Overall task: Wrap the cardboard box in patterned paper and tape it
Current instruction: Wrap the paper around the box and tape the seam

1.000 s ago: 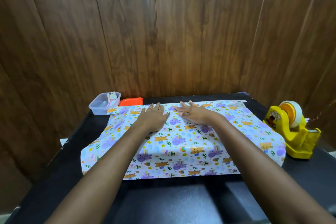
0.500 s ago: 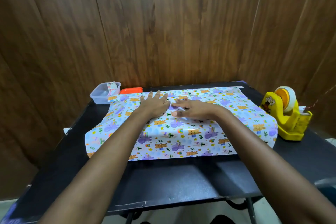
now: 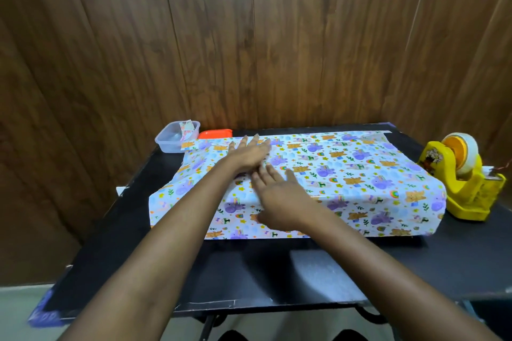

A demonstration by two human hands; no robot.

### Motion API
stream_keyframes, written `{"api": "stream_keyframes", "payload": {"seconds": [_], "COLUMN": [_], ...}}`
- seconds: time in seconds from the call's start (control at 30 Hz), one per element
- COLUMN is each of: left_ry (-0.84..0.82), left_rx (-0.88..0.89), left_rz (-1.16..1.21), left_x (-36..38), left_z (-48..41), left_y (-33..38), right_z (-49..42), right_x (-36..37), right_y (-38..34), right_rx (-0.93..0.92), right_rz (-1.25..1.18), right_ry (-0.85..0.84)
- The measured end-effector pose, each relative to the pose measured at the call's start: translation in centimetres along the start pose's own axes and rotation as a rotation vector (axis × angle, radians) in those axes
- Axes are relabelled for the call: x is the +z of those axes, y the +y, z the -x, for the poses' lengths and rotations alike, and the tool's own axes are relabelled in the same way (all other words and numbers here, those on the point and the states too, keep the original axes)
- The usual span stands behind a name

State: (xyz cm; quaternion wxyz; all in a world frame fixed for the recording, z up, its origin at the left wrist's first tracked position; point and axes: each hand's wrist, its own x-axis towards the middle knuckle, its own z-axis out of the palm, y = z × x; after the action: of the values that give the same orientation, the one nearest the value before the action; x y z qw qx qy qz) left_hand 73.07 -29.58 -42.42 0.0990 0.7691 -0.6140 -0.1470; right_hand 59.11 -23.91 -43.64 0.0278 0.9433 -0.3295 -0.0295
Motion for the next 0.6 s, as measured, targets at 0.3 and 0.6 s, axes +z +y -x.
{"api": "stream_keyframes", "payload": {"seconds": [0.3, 0.6], "left_ry": [-0.062, -0.033], "left_rx": [-0.049, 0.028], "left_rz": [0.157, -0.032], "left_x": [-0.4, 0.0], "left_z": [-0.1, -0.1], "left_y": [-0.3, -0.4], "right_z": [-0.8, 1.5], "right_x": [0.9, -0.6], "right_y": [-4.5, 4.1], "right_rx": [-0.174, 0.028], "right_rz": [0.043, -0.074], "right_ry": [0.204, -0.085]}}
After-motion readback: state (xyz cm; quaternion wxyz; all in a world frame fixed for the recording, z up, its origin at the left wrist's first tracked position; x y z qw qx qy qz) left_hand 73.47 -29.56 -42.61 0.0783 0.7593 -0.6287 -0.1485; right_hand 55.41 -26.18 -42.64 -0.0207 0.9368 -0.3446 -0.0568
